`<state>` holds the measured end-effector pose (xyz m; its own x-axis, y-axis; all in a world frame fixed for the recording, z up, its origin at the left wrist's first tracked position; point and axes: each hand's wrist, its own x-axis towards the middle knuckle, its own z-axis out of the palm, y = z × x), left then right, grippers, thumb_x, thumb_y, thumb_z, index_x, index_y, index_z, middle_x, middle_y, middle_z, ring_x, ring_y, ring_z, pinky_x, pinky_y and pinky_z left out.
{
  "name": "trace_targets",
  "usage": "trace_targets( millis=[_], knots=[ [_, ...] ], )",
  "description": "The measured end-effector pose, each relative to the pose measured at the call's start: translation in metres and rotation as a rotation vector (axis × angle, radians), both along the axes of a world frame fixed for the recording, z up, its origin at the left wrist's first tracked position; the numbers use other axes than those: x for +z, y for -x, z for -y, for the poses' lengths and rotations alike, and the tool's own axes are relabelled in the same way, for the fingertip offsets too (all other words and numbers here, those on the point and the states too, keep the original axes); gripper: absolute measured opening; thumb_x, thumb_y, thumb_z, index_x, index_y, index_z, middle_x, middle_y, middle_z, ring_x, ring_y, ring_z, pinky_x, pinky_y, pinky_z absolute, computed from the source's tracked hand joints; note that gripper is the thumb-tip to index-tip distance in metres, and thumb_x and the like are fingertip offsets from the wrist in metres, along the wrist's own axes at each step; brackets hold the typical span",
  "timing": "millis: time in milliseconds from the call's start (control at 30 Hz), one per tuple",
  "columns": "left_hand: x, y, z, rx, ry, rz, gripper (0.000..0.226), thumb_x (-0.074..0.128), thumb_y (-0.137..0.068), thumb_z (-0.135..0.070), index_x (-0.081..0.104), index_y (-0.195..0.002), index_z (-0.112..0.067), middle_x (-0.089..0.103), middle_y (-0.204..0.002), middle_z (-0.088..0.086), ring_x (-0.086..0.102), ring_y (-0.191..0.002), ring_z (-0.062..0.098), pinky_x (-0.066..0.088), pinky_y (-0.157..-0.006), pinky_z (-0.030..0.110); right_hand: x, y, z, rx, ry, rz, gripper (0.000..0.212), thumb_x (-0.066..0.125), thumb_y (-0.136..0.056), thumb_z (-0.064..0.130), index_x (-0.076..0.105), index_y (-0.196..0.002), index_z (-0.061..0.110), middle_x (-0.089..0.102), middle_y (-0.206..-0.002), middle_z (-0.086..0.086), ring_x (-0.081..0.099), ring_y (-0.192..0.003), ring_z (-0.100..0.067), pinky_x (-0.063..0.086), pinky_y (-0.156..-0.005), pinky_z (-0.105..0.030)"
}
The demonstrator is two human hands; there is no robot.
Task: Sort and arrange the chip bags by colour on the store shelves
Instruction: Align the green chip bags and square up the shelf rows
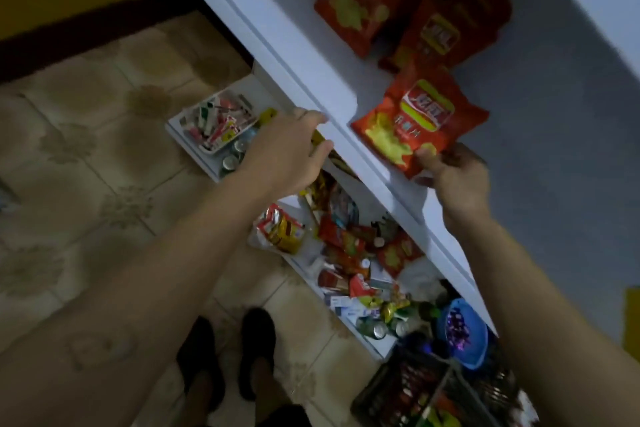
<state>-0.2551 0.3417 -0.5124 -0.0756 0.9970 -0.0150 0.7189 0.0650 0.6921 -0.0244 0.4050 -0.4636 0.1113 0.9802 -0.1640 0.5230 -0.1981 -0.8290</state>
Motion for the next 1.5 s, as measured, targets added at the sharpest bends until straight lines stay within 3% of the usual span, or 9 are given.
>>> trace_targets(
  millis=[133,267,367,633,767,967,1167,1300,1500],
  knots=[
    [-0.01,-0.023,-0.04,-0.056,-0.174,-0.123,0.056,0.047,-0.093,-0.042,0.048,-0.139,-0.011,0.05,-0.141,0.012,0.044,-0.131,0.032,0.038,-0.104,0.045,-0.017,-0.031,-0.048,-0.12,-0.016,0.05,0.018,0.071,-0.078,0.034,0.066,-0.071,0.019,0.071,-0.077,-0.001,0.068,-0.072,-0.022,0.058,-0.074,-0.048],
    [-0.013,-0.049,-0.071,-0.088,-0.246,-0.245,0.055,0.047,-0.084,-0.041,0.062,-0.124,-0.007,0.061,-0.126,0.018,0.056,-0.117,0.036,0.045,-0.092,0.048,-0.024,-0.036,-0.086,-0.099,-0.048,-0.031,0.004,0.067,-0.087,0.021,0.068,-0.085,0.018,0.071,-0.087,-0.001,0.07,-0.082,-0.019,0.059,-0.073,-0.039],
    [-0.015,-0.05,-0.085,-0.079,-0.194,-0.347,0.052,0.054,-0.081,-0.037,0.064,-0.119,-0.003,0.064,-0.119,0.022,0.059,-0.109,0.041,0.047,-0.088,0.053,-0.027,-0.026,-0.115,0.001,-0.115,0.031,0.005,0.068,-0.085,0.027,0.067,-0.085,0.023,0.072,-0.093,-0.005,0.071,-0.084,-0.024,0.06,-0.074,-0.046],
    [-0.031,-0.04,-0.089,-0.077,-0.141,-0.407,0.054,0.044,-0.097,-0.044,0.041,-0.144,-0.019,0.031,-0.156,0.009,0.025,-0.144,0.027,0.019,-0.115,0.043,-0.045,0.004,-0.153,0.042,-0.146,0.133,0.026,0.069,-0.081,0.035,0.07,-0.091,0.011,0.071,-0.086,-0.007,0.07,-0.079,-0.026,0.058,-0.075,-0.048],
    [-0.025,-0.037,-0.084,-0.07,-0.146,-0.377,0.052,0.05,-0.095,-0.04,0.047,-0.141,-0.015,0.038,-0.151,0.013,0.031,-0.142,0.029,0.02,-0.116,0.042,-0.046,0.006,-0.166,-0.025,-0.069,0.003,0.045,0.072,-0.058,0.042,0.07,-0.091,0.012,0.073,-0.089,-0.008,0.071,-0.08,-0.027,0.059,-0.072,-0.049],
    [-0.006,-0.027,-0.073,-0.045,-0.172,-0.364,0.049,0.053,-0.094,-0.041,0.051,-0.138,-0.019,0.045,-0.147,0.009,0.038,-0.138,0.027,0.024,-0.114,0.042,-0.038,0.014,-0.133,-0.033,-0.033,-0.023,0.015,0.075,-0.073,0.029,0.065,-0.073,0.019,0.064,-0.072,-0.003,0.058,-0.066,-0.019,0.046,-0.062,-0.03],
    [0.045,-0.019,-0.046,-0.065,-0.18,-0.335,0.054,0.05,-0.094,-0.048,0.046,-0.142,-0.024,0.043,-0.149,0.004,0.036,-0.138,0.026,0.026,-0.112,0.043,-0.007,0.012,-0.044,0.086,-0.097,0.181,0.062,0.076,-0.079,0.031,0.047,-0.133,0.019,0.05,-0.124,0.002,0.05,-0.11,-0.012,0.042,-0.086,-0.026],
    [0.079,-0.023,-0.008,-0.111,-0.163,-0.317,0.059,0.048,-0.089,-0.052,0.049,-0.139,-0.023,0.048,-0.145,0.006,0.04,-0.136,0.028,0.031,-0.109,0.045,0.029,0.011,0.022,0.245,-0.2,0.312,0.074,0.074,-0.08,0.04,0.041,-0.143,0.019,0.045,-0.141,-0.002,0.041,-0.129,-0.018,0.037,-0.106,-0.032],
    [0.141,-0.024,0.041,-0.209,-0.226,-0.343,0.061,0.048,-0.088,-0.057,0.052,-0.137,-0.022,0.051,-0.142,0.003,0.043,-0.134,0.024,0.035,-0.11,0.045,0.088,-0.006,0.108,0.303,-0.308,0.5,0.069,0.069,-0.084,0.044,0.042,-0.143,0.021,0.04,-0.148,0.001,0.032,-0.136,-0.017,0.019,-0.107,-0.021]
  ],
)
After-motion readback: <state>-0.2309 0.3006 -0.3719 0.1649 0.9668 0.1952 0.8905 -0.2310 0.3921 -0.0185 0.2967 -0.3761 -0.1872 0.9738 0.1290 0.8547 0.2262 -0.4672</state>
